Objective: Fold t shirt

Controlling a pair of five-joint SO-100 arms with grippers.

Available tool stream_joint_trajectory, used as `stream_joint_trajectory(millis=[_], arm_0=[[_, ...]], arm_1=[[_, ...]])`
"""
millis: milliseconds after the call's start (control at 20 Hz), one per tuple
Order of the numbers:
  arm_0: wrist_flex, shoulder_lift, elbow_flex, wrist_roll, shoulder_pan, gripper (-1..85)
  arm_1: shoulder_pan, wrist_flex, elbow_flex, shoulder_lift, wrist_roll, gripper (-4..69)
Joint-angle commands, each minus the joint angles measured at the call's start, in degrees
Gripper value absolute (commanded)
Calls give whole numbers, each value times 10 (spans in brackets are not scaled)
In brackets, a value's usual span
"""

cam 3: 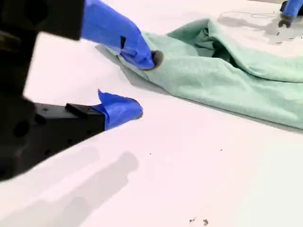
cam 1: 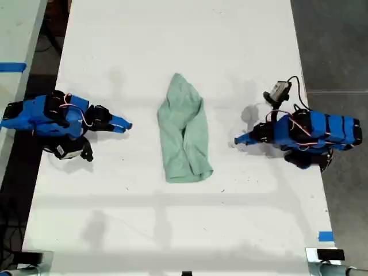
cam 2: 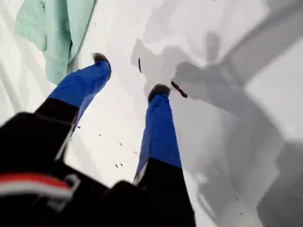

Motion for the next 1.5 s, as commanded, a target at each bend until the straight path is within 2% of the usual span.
stream_joint_trajectory(millis=[0,100,200,300,450,500,550,600,650,750,900,1250,1300,1350,1450], arm_0=[[-9,4,-5,-44,78,-1],[9,5,-42,-62,62,-1],[35,-8,-120,-59,49,-1],[67,-120,-240,-82,38,-3],[43,-420,-438,-54,82,-3],[37,-525,-510,-51,104,-3],[19,-624,-576,-53,126,17],[2,-720,-638,-50,139,65],[0,-823,-709,-42,149,123],[-7,-1001,-825,-25,159,173],[-13,-1202,-954,-20,172,204],[-17,-1371,-1098,-21,185,184],[-18,-1388,-1116,-10,185,113],[-20,-1400,-1130,-7,185,-2],[-18,-1411,-1147,1,192,-2]], arm_1=[[28,-33,29,7,19,-13],[41,-24,4,6,6,-13],[39,26,-115,-48,25,-13],[45,45,-302,-246,9,-13],[-2,20,-513,-507,-11,-12],[-26,-3,-556,-575,-16,9],[-49,-18,-600,-648,-19,84],[-70,-20,-650,-727,-18,160],[-89,-20,-701,-803,-19,202],[-114,-19,-788,-933,-21,251],[-140,-19,-845,-1052,-6,264],[-177,-14,-945,-1213,14,238],[-178,-14,-954,-1229,13,86],[-179,-14,-956,-1236,20,-12],[-183,-10,-972,-1245,20,-11]])
